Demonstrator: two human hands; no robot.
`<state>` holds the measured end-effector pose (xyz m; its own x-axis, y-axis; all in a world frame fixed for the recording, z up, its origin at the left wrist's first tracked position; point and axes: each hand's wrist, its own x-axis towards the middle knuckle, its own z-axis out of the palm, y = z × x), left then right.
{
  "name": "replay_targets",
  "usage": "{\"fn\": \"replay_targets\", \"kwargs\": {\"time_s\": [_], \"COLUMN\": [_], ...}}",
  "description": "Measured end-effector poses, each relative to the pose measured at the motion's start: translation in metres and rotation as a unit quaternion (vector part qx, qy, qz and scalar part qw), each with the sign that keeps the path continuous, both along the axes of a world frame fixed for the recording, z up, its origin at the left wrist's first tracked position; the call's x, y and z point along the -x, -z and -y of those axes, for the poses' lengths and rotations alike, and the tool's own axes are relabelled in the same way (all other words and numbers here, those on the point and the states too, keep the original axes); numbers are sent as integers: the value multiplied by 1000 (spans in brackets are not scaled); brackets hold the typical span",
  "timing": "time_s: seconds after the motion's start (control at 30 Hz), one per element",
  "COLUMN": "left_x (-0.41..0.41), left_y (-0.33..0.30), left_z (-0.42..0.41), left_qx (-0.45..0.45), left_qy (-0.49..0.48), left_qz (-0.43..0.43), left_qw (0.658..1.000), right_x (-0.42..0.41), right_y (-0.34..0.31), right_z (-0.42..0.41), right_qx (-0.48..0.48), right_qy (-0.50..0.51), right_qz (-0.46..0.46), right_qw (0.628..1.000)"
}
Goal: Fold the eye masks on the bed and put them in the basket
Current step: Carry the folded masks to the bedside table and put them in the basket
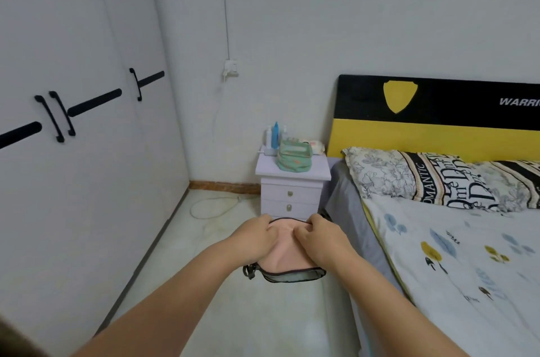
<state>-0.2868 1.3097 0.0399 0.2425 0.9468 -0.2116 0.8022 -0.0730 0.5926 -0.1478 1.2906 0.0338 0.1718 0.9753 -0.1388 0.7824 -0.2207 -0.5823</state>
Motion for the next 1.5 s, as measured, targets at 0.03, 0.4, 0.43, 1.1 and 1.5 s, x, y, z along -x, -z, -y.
{"fn": "replay_targets", "kwargs": {"time_s": [0.03,0.4,0.43,1.1,1.5], "left_x": [-1,9,12,-59,-118], "left_y": [1,11,11,38,62], "left_z": [-14,-186,-202,-471,-613], "left_qx": [3,-9,-8,1,25], "left_qy": [2,55,59,82,64], "left_qz": [-3,-5,-4,-6,5], "left_qw": [1000,998,998,997,998], "right_x": [-1,12,15,-54,-118], "right_y": [2,10,10,35,55], "right_z": [-13,-167,-180,-447,-590], "right_qx": [3,2,2,17,39], "right_qy": [1,49,53,82,63], "right_qz": [1,0,2,-21,-28], "right_qw": [1000,999,999,996,997]}}
